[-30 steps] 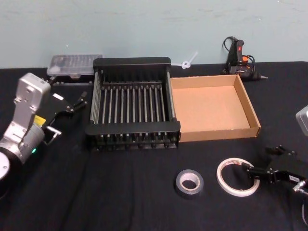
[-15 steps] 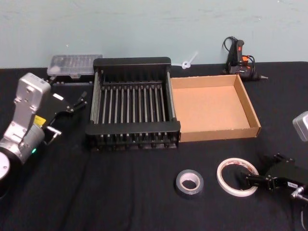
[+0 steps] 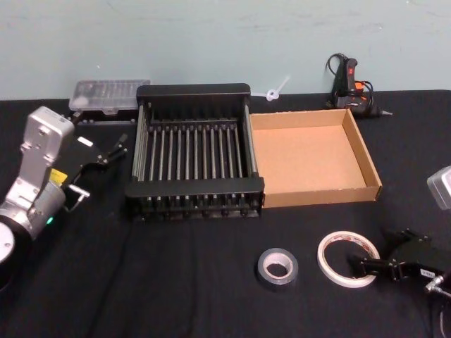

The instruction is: Pick up the white tape and place it into the black box , Pick up the silver tape and place it into the brown box.

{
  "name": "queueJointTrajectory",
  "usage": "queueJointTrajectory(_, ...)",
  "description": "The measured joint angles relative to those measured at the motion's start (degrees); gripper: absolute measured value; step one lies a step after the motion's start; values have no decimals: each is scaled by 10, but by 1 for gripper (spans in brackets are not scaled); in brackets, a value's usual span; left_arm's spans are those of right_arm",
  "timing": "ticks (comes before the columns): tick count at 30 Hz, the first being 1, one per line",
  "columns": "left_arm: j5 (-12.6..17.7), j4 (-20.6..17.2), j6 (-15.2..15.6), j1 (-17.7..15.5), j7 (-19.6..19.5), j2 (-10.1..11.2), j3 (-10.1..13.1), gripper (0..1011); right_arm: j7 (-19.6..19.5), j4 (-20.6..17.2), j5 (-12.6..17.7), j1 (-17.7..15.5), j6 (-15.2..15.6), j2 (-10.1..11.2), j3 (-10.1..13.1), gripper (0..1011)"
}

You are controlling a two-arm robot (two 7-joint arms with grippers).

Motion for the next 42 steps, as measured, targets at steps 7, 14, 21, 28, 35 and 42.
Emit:
queueJointTrajectory(7,0,0,0,0,0,0,0,1001,0,2,0,2,0,0,-3,1002)
queueJointTrajectory(14,0,0,0,0,0,0,0,1001,1,4,0,4,0,1,-6,1002)
queueJointTrajectory(21,0,0,0,0,0,0,0,1001,2,5,0,5,3,3,-9,1002)
queueJointTrajectory(28,0,0,0,0,0,0,0,1001,2,4,0,6,7,3,-11,1002)
queueJointTrajectory(35,0,0,0,0,0,0,0,1001,1,4,0,6,7,3,-12,1003)
queueJointTrajectory(42,0,0,0,0,0,0,0,1002,1,4,0,6,7,3,-11,1002)
